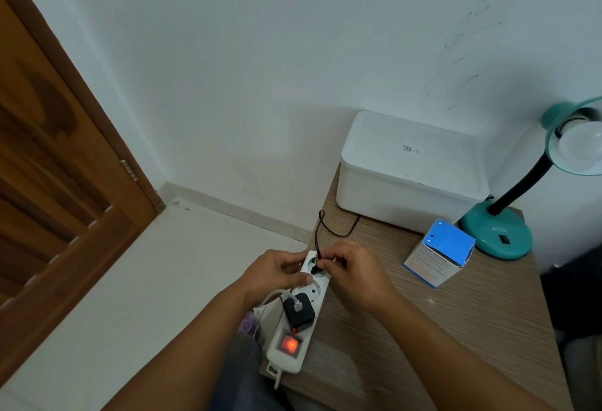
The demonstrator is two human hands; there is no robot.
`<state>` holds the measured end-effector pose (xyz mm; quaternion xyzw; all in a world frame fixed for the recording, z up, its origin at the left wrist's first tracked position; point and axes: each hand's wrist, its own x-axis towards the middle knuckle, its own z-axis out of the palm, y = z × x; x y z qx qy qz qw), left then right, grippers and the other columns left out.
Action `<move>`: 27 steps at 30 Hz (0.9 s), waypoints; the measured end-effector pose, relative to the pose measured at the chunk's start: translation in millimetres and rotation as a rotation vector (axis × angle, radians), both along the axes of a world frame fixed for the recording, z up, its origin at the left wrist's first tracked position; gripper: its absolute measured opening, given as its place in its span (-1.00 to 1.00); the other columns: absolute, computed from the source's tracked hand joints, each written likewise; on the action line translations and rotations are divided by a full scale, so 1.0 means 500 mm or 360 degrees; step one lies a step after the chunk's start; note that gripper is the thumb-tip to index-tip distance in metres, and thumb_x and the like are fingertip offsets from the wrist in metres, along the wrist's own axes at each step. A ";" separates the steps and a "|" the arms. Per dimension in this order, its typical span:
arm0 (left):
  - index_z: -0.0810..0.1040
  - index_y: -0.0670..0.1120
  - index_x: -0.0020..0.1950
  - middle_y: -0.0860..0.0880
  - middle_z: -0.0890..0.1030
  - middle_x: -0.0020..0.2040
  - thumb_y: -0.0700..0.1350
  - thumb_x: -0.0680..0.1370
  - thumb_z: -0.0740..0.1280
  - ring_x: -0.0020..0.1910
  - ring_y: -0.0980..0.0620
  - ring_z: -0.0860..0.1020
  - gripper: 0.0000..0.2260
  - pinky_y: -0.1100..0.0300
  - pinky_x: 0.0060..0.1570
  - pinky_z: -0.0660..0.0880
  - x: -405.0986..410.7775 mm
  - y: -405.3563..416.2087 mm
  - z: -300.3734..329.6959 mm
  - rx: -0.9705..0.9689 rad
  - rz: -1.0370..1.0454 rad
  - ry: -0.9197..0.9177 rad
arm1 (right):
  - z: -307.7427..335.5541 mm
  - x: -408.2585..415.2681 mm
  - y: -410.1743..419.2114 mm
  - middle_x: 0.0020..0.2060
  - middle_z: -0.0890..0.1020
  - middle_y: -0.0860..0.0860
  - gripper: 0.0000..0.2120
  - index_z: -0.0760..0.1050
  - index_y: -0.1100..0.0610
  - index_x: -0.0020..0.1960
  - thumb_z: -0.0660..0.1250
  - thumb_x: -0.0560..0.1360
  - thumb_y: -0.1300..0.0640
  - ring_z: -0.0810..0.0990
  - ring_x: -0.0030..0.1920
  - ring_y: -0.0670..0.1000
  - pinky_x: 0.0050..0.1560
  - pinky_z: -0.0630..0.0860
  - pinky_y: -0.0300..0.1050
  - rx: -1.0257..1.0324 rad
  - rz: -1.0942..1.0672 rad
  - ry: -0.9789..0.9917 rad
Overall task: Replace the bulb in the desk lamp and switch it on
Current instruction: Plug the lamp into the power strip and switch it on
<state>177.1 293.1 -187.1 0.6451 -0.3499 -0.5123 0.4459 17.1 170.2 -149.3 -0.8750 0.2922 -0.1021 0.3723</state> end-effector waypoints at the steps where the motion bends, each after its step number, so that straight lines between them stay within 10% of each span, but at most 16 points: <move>1: 0.61 -0.02 0.33 0.00 0.71 0.15 -0.23 0.52 0.47 0.17 0.01 0.66 -0.62 0.08 0.25 0.55 0.000 0.000 0.000 0.0000 0.0003 0.0010 | -0.001 0.000 -0.001 -0.16 0.56 -0.17 -0.90 0.64 -0.08 -0.02 0.35 0.53 0.04 0.50 -0.15 -0.19 -0.18 0.36 -0.33 -0.0028 0.0036 0.0017; 17: 0.61 0.02 0.33 0.04 0.72 0.12 -0.18 0.50 0.49 0.15 0.07 0.67 -0.60 0.13 0.24 0.53 0.000 -0.001 0.011 0.0117 -0.0017 -0.0130 | -0.009 0.002 -0.003 -0.20 0.59 -0.18 -0.87 0.65 -0.03 -0.01 0.32 0.55 0.06 0.51 -0.17 -0.22 -0.20 0.35 -0.33 -0.0075 0.0083 0.0068; 24: 0.64 0.16 0.25 0.15 0.69 0.14 -0.06 0.53 0.47 0.01 0.35 0.60 -0.70 0.29 0.14 0.43 0.003 -0.017 0.061 0.0273 -0.0180 -0.0731 | -0.015 -0.051 0.012 -0.03 0.52 -0.23 -0.74 0.46 -0.16 0.25 0.24 0.56 -0.07 0.49 -0.04 -0.23 -0.02 0.48 -0.24 -0.0029 -0.0047 0.0110; 27: 0.57 0.00 0.37 0.04 0.61 0.32 0.00 0.57 0.42 0.24 0.15 0.56 -0.63 0.25 0.25 0.37 0.003 -0.022 0.091 0.0330 -0.0111 -0.0844 | -0.010 -0.092 0.013 -0.02 0.51 -0.22 -0.74 0.45 -0.16 0.25 0.24 0.57 -0.03 0.49 -0.04 -0.23 0.01 0.50 -0.23 -0.0013 -0.0124 0.0097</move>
